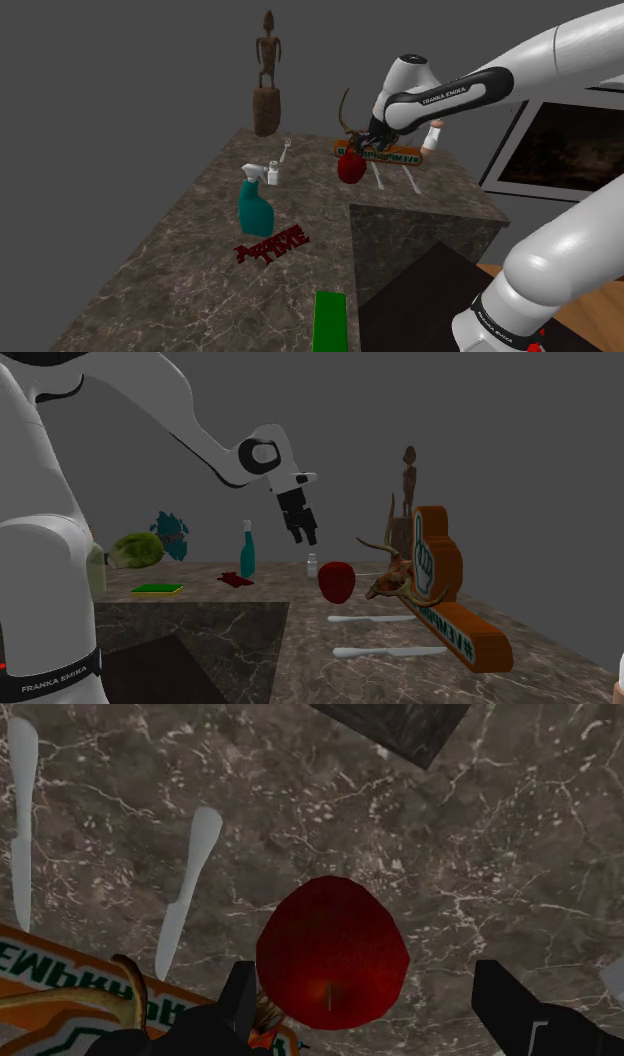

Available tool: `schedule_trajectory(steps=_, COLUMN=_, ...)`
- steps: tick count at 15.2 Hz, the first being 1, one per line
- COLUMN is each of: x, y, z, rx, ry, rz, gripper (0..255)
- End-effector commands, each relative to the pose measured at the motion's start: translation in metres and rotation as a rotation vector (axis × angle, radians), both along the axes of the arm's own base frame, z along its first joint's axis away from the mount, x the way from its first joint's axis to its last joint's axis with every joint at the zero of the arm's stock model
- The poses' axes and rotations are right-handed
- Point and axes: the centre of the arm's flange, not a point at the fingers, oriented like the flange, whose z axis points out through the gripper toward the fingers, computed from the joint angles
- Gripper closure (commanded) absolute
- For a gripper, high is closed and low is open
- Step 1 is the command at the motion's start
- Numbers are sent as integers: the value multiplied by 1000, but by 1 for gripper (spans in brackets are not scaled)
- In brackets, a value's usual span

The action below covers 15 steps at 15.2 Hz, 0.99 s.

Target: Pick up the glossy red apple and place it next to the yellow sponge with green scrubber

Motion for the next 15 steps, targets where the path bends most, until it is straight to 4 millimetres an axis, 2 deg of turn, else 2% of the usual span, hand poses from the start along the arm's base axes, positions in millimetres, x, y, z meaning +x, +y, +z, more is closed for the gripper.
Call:
schedule_trajectory(steps=1, x=19, y=-7, z=-8, rx=-5, ry=-33, rz=-29, gripper=0)
schedule_trajectory(steps=5, x=57, y=-21, z=-24, rx=-15, ry=-91, rz=-83, gripper=0)
schedule_trajectory(steps=12, x=71, y=-28, z=-58, rx=-15, ry=-91, rz=-83, gripper=0)
schedule_trajectory(steps=15, x=72, y=-28, z=-61, rx=-15, ry=-91, rz=-83, gripper=0)
